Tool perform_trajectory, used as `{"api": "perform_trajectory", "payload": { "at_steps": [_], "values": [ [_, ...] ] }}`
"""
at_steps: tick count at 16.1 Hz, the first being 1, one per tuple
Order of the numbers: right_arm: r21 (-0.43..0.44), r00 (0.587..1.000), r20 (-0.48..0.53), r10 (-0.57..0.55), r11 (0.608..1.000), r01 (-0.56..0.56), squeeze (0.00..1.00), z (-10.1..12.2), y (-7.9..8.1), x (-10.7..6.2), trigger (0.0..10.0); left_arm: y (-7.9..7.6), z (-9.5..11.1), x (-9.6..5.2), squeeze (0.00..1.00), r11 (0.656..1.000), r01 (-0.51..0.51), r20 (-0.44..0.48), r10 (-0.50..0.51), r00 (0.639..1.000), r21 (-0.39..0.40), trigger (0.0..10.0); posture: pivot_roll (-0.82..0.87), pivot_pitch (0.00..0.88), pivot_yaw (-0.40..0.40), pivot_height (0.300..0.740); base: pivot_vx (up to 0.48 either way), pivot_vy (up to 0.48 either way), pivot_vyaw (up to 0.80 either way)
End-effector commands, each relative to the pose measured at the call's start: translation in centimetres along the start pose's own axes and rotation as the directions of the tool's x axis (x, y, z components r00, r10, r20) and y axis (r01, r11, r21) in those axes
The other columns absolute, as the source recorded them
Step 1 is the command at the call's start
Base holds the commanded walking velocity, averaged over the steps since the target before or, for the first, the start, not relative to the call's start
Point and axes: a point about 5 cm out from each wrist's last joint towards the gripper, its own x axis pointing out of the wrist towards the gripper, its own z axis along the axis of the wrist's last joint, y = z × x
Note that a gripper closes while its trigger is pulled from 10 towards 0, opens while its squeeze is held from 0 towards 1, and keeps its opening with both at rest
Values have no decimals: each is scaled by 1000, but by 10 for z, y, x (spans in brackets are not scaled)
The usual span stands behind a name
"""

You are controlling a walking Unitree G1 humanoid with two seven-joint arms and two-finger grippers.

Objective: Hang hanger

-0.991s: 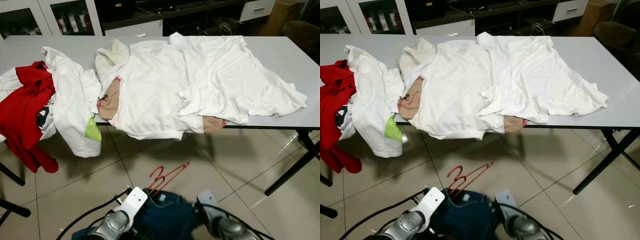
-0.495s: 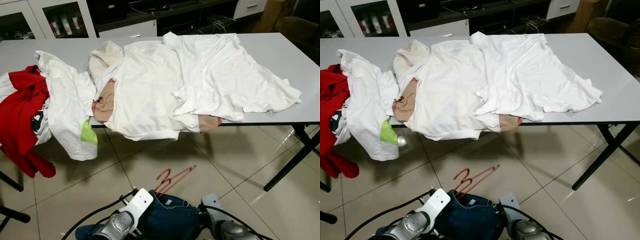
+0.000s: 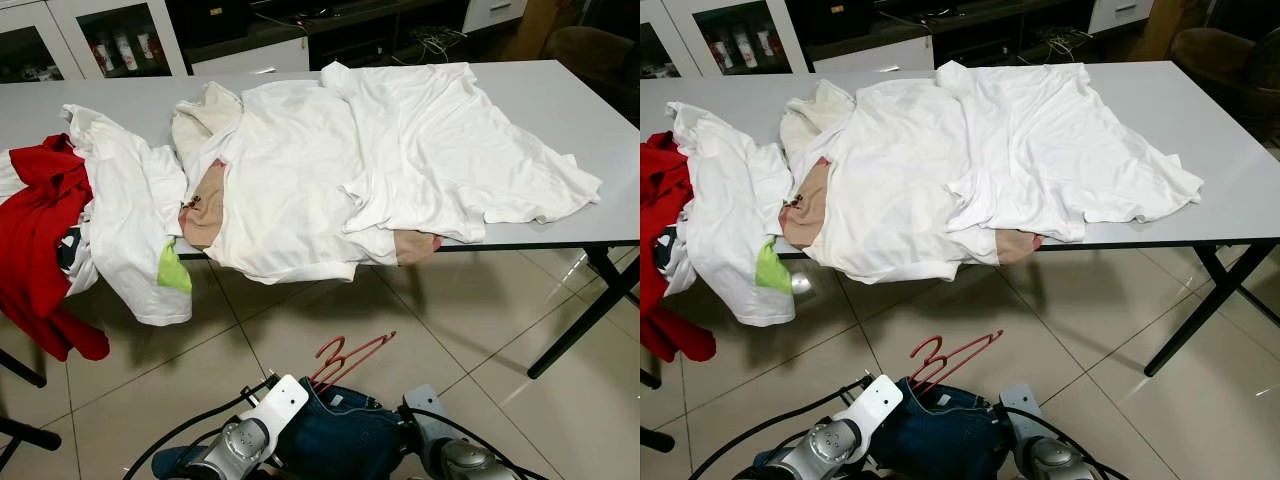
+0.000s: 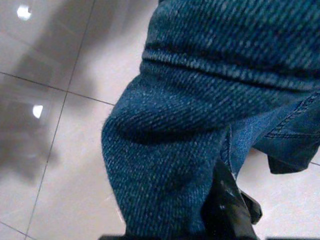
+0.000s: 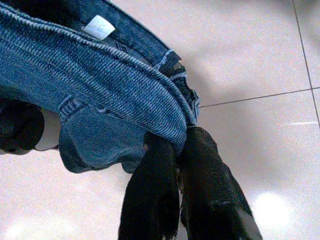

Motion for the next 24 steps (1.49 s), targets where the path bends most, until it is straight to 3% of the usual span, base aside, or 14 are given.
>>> {"api": "perform_trajectory", "payload": {
  "at_steps": [1,2,4,5,7,9,10,11,12,24],
  "values": [
    [49,995,-53,-79,995,82,157,-15,-16,-5,10000,22,-23,-7,0,997,-81,-84,80,993,-3,10000,-51,0,92,740,0,0,0],
    [46,996,-41,-82,995,83,349,-13,-16,-5,10000,22,-23,-7,0,997,-83,-85,83,993,-5,10000,-50,0,92,740,0,0,0],
    [50,996,-32,-83,995,85,345,-11,-16,-5,10000,22,-22,-7,0,996,-85,-81,84,993,-6,10000,-49,0,91,740,0,0,0],
    [61,996,-27,-86,994,87,1000,-10,-17,-5,10000,22,-22,-7,0,996,-85,-80,84,993,-7,10000,-49,0,91,740,0,0,0],
    [85,996,-8,-90,992,90,1000,-8,-19,-5,10000,22,-21,-7,0,996,-85,-78,84,993,-6,10000,-49,0,91,740,0,0,0],
    [129,995,23,-97,987,93,251,-4,-24,-6,10000,21,-21,-7,0,996,-85,-77,84,993,-7,10000,-53,0,88,740,0,0,0],
    [163,994,44,-98,982,90,0,-1,-27,-7,10000,21,-20,-6,0,996,-86,-76,85,993,-8,10000,-57,0,86,740,0,0,0],
    [183,994,55,-97,980,85,525,0,-29,-8,10000,21,-20,-6,0,996,-86,-76,86,993,-8,10000,-58,0,86,740,0,0,0],
    [183,994,57,-96,980,84,561,0,-30,-8,10000,21,-20,-6,0,996,-87,-76,86,993,-8,10000,-59,0,85,740,0,0,0],
    [183,994,57,-96,980,84,561,0,-30,-8,10000,21,-20,-6,0,996,-87,-76,86,993,-8,10000,-59,0,85,740,0,0,0]
  ]
}}
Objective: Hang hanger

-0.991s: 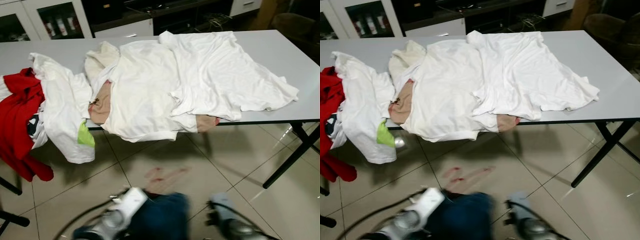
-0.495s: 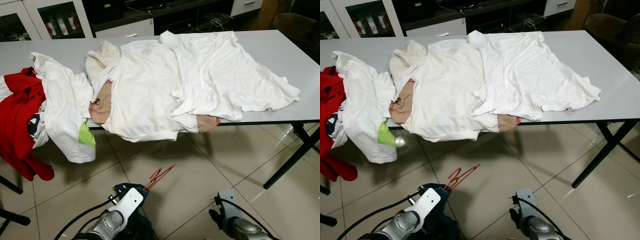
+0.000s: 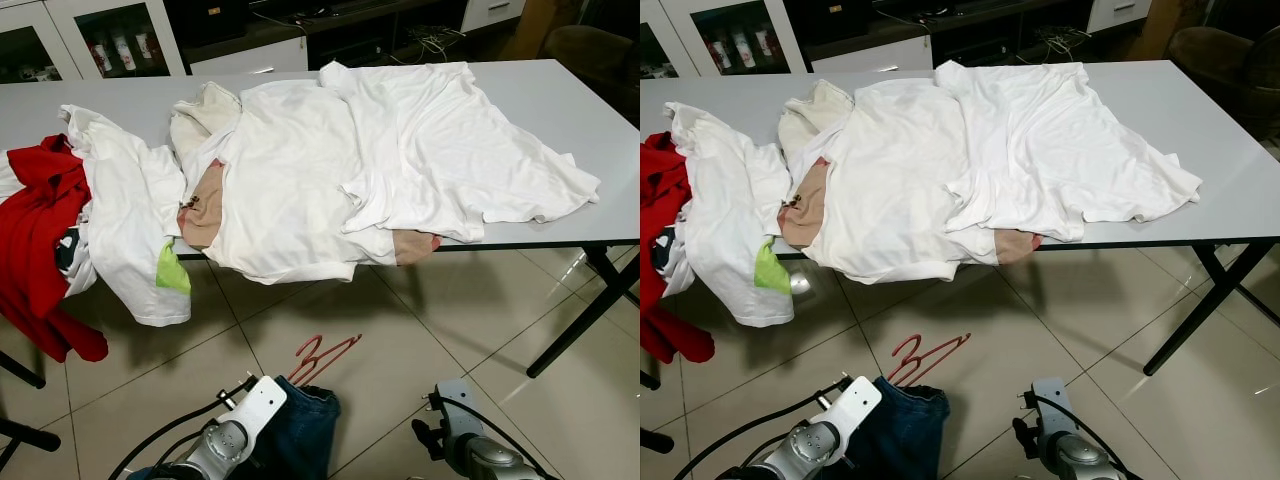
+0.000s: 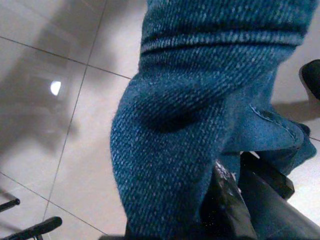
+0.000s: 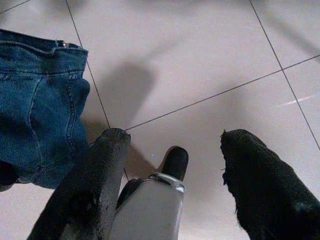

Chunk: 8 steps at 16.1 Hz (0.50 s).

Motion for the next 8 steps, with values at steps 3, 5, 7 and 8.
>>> {"api": "perform_trajectory", "payload": {
  "at_steps": [3,5,7,8],
  "values": [
    [10,1000,9,-1,1000,1,561,1,0,0,10000,2,0,0,0,1000,-12,1,12,1000,1,10000,-59,0,85,740,0,0,0],
    [22,980,42,-192,981,191,0,-21,-37,-16,10000,11,-7,-2,0,998,-62,-13,61,998,-30,10000,-42,0,82,740,0,0,0],
    [19,967,86,-239,971,238,0,-23,-47,-22,10000,17,-8,-3,0,993,-100,-12,100,995,-65,10000,-43,0,84,740,0,0,0],
    [-23,973,104,-206,978,209,0,-17,-41,-19,10000,19,-6,-3,0,991,-108,-7,108,994,-74,10000,-43,0,85,740,0,0,0]
  ]
}}
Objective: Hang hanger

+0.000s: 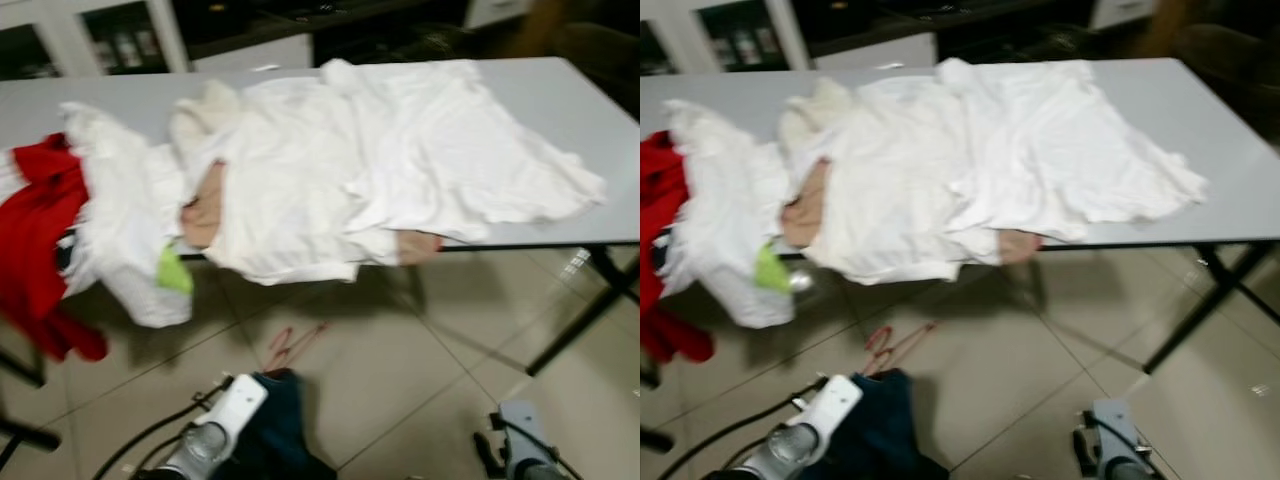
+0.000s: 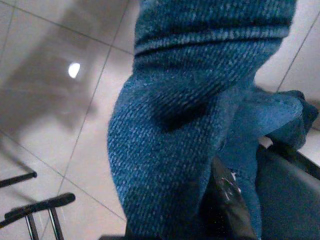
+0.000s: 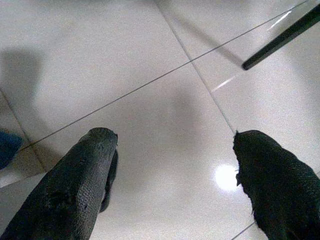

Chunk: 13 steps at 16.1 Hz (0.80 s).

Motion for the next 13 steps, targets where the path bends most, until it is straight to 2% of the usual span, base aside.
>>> {"api": "perform_trajectory", "payload": {
  "at_steps": [1,4,9,13],
  "values": [
    [-39,997,45,62,997,-60,0,13,18,5,10000,0,10,2,0,1000,-8,32,9,999,-10,10000,-41,0,84,740,0,0,0],
    [-85,991,89,95,993,-87,0,21,28,6,10000,2,10,2,0,1000,-11,30,12,999,-18,10000,-40,0,81,740,0,0,0],
    [-144,989,85,122,983,-109,0,22,35,7,10000,-1,2,0,0,1000,-8,10,8,1000,-17,10000,-41,0,78,740,0,0,0],
    [-164,990,85,112,982,-97,0,24,35,8,10000,-1,3,0,0,1000,-2,9,2,1000,11,10000,-46,0,82,740,0,0,0]
  ]
}}
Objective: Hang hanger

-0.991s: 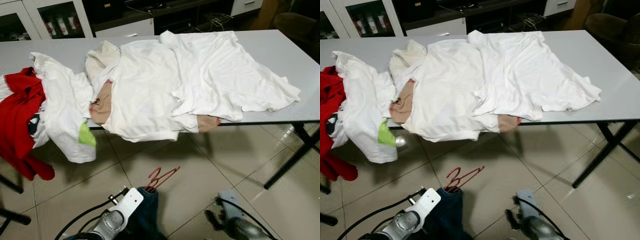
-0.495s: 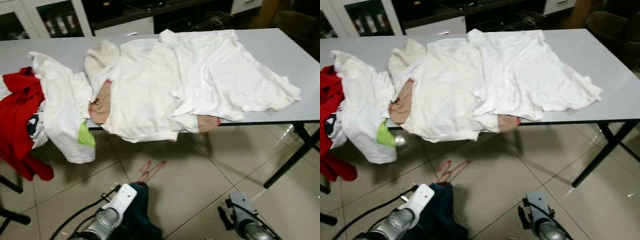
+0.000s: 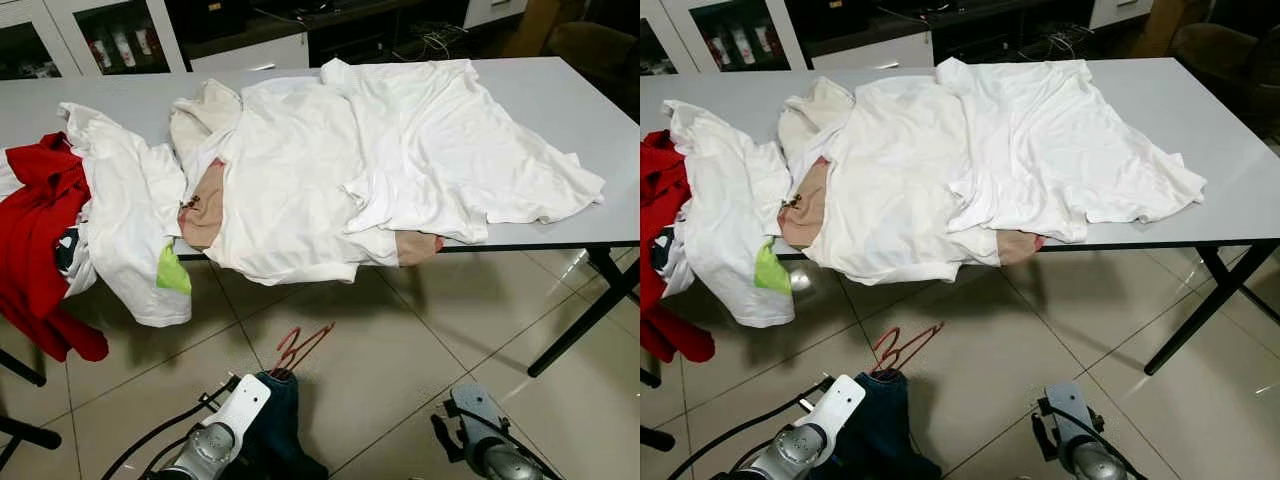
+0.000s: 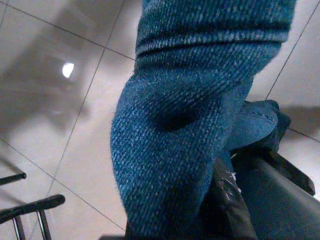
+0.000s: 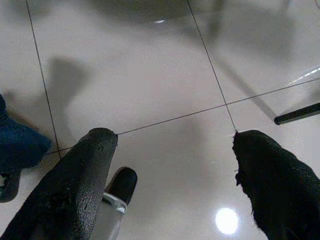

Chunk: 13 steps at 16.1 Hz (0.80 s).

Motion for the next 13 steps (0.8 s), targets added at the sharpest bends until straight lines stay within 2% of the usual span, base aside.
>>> {"api": "perform_trajectory", "payload": {
  "at_steps": [1,7,13],
  "values": [
    [-16,1000,-3,-7,1000,7,0,1,0,0,10000,5,1,0,0,1000,-17,5,16,1000,20,10000,-46,0,82,740,0,0,0],
    [-8,997,-63,-38,999,38,0,-17,-3,-6,10000,7,1,0,0,999,-19,1,19,1000,31,10000,-51,0,86,740,0,0,0],
    [-20,998,-45,-47,999,46,0,-10,-8,-4,10000,3,-1,0,0,1000,-17,-3,17,1000,26,10000,-52,0,77,740,0,0,0]
  ]
}}
